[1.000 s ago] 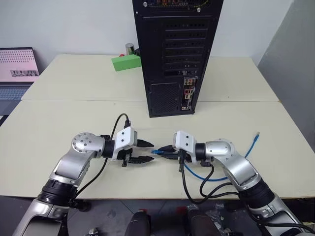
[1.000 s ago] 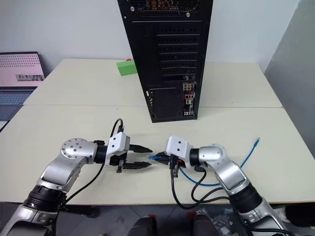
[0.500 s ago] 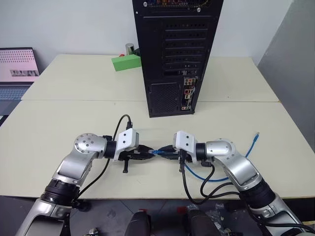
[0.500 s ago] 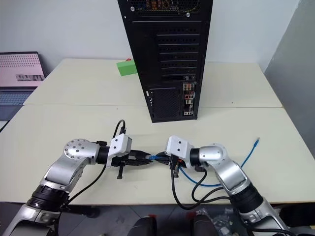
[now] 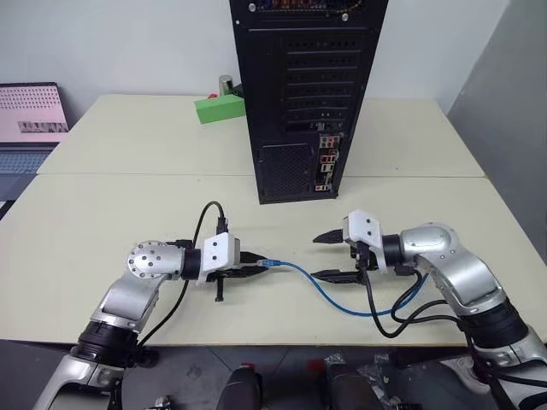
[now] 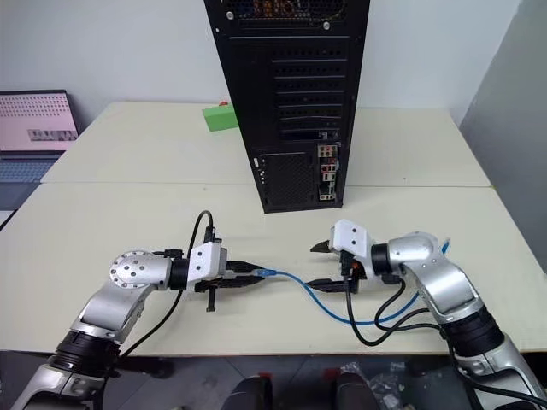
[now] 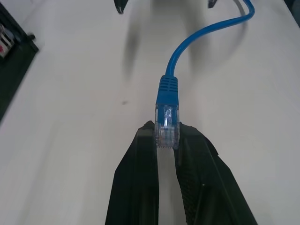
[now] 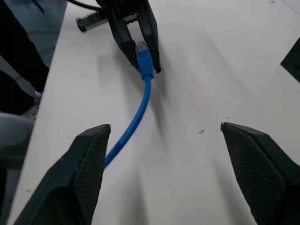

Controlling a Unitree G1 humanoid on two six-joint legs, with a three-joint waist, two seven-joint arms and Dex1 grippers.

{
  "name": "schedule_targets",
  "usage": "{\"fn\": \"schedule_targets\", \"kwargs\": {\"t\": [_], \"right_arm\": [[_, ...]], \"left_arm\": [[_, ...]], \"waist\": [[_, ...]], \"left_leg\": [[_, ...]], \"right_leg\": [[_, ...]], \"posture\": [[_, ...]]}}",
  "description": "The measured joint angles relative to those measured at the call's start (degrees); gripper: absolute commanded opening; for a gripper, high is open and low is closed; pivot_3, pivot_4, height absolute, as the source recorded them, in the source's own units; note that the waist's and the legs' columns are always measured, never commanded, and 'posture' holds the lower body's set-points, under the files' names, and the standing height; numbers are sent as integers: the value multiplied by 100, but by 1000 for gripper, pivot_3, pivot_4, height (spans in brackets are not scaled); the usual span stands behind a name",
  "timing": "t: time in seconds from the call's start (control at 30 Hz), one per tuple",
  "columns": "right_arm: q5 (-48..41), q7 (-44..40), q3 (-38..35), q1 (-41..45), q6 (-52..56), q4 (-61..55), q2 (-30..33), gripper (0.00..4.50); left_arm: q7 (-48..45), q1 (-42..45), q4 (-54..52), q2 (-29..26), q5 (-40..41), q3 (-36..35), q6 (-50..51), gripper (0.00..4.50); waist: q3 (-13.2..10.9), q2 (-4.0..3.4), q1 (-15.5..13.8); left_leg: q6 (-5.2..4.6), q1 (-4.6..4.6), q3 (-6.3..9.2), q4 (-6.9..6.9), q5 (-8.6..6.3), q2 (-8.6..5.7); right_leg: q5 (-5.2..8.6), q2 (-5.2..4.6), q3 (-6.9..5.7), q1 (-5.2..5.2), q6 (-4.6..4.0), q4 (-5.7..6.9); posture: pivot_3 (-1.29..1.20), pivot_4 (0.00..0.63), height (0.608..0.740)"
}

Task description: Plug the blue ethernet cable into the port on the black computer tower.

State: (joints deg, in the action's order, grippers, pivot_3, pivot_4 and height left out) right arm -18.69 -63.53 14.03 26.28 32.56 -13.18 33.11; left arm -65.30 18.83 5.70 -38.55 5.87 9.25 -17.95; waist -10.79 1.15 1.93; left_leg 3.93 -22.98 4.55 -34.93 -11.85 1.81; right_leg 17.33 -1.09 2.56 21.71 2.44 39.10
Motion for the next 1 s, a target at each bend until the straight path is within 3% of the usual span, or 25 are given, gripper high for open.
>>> {"fn": "schedule_targets", "kwargs": {"t": [0.17,0.3,0.4,0.67,0.93,1.0], "right_arm": [[-629,484,-195,-51,840,-160,-505,3926],[-1016,906,-275,-58,1366,-254,-966,3926],[-1225,1193,-299,-91,1669,-281,-1204,3926],[-1496,1574,-318,-122,1914,-285,-1515,3926],[-1613,1791,-318,-118,1923,-265,-1653,2449],[-1613,1852,-318,-98,1917,-202,-1686,1872]], "left_arm": [[878,113,1087,13,-1057,-5,-3003,271],[1638,330,1639,89,-1663,-138,-4469,271],[2236,454,1876,143,-2066,-302,-5051,271],[3057,552,2158,122,-2713,-350,-5448,271],[3618,663,2175,-47,-3028,-337,-5497,271],[3710,665,2176,-79,-3080,-304,-5497,271]], "waist": [[0,0,-20],[0,0,-24],[0,0,-21],[0,0,-12],[0,0,-9],[0,0,-8]], "left_leg": [[0,-2,-1,0,0,-2],[0,-4,-1,-1,0,-3],[0,-4,0,-1,0,-4],[0,-3,1,0,0,-4],[0,-3,1,0,0,-4],[0,-2,1,1,0,-4]], "right_leg": [[-1,-3,0,0,0,-1],[-2,-4,-1,0,2,-2],[-2,-4,-2,0,3,0],[-3,-3,-4,0,4,2],[-3,-3,-5,0,4,2],[-3,-3,-6,1,4,3]], "posture": [[0,150,740],[0,150,740],[0,150,740],[0,150,740],[0,150,740],[0,150,740]]}}
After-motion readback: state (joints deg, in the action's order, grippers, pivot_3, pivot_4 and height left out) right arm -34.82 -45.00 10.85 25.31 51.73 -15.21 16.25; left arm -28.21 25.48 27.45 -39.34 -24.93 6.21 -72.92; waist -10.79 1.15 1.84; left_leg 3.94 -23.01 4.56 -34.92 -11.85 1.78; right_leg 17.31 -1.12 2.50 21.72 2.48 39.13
